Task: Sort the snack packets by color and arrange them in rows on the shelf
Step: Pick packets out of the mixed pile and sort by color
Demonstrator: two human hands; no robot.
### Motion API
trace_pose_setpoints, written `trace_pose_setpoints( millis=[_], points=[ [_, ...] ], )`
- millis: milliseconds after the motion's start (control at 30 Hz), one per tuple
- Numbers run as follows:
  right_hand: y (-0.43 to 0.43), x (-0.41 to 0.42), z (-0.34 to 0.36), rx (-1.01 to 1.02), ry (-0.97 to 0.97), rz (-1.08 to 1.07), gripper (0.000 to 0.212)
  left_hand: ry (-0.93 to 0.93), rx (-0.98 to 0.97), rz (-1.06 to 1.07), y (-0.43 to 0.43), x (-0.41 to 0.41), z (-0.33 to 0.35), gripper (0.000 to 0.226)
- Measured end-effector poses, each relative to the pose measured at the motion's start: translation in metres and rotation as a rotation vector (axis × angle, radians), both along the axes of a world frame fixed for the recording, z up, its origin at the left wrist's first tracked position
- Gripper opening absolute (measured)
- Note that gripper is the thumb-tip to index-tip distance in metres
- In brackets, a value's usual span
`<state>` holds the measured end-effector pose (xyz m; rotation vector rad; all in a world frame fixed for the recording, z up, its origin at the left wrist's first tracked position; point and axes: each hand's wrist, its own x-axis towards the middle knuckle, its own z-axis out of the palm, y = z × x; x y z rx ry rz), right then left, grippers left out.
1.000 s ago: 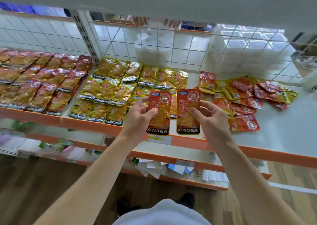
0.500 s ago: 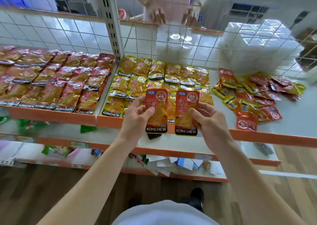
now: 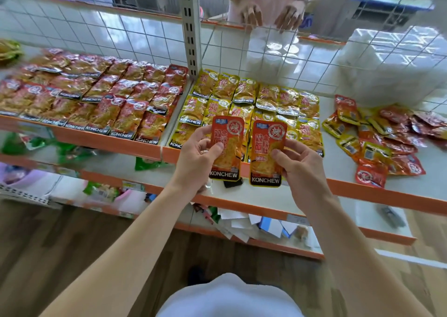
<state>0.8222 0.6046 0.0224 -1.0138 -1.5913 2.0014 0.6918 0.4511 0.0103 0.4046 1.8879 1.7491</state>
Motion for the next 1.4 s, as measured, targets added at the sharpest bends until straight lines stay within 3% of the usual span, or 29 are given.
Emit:
trace_pose_setpoints(
  millis=[567,800,1400],
  points=[
    [0.002,0.022,0.001,-0.037,0.034,0.12,0.028,0.007,0.007,0.174,-0.014,0.05,0.005,0.035],
    [-0.006,0.02,0.002,-0.034,0.054,0.159,0.021,0.007,0.031,0.202,-0.023,0.053,0.005,0.031],
    [-0.12,-0.052,0.01,0.024,0.079,0.088,0.024,0.017,0.054,0.188,-0.139,-0.03,0.011,0.033]
  ],
)
